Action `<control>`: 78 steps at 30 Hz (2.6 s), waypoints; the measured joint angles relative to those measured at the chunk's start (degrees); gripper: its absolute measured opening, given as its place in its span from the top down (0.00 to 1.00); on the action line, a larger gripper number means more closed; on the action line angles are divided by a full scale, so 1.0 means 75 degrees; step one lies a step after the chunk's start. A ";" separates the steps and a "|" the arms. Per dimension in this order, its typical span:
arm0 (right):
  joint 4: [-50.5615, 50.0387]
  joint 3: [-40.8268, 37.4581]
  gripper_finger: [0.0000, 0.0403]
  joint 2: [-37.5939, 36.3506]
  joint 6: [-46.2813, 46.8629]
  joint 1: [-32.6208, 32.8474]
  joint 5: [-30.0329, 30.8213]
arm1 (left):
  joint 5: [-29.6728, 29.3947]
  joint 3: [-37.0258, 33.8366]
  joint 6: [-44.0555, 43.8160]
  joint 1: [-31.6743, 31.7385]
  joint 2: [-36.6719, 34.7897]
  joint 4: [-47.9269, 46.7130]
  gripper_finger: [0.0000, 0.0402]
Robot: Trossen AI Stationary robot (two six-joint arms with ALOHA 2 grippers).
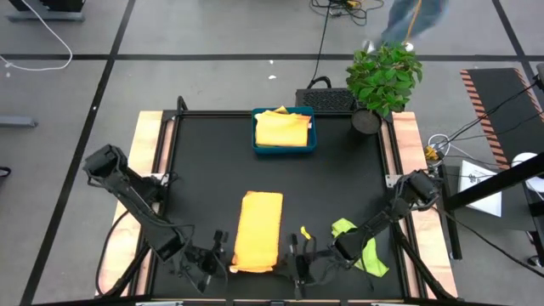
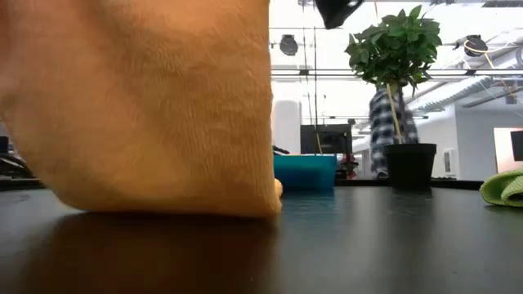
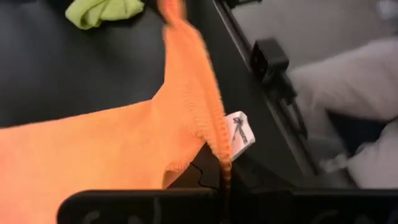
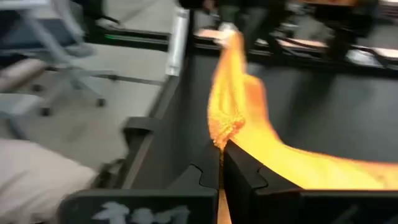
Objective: Fold microfiber towels
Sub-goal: Fold the orange microfiber towel
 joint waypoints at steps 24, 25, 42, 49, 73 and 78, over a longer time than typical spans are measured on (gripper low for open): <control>-0.3727 -0.0073 1.00 -0.0306 0.2134 -0.0734 0.3339 | 0.0566 0.0701 0.4460 0.3617 0.0127 -0.3525 0.99; -0.3949 -0.0196 1.00 -0.0391 0.2389 -0.0815 0.3433 | 0.0563 0.0701 0.4743 0.3770 0.0127 -0.3422 0.99; 0.2804 -0.3867 1.00 -0.0660 0.1198 -0.3012 0.0642 | 0.1714 0.0233 0.4957 0.5518 0.0185 -0.3064 0.99; 0.2596 -0.3873 1.00 -0.0651 0.1243 -0.3494 0.0265 | 0.1657 -0.0214 0.4930 0.6066 0.0296 -0.2568 0.99; 0.2409 -0.3903 0.92 -0.0409 0.1330 -0.4332 -0.0427 | 0.1363 -0.0069 0.4306 0.6649 0.0236 -0.2899 0.96; 0.2459 -0.3899 0.83 -0.0412 0.1333 -0.4323 -0.0425 | 0.1607 -0.0069 0.4642 0.6676 0.0229 -0.2723 0.90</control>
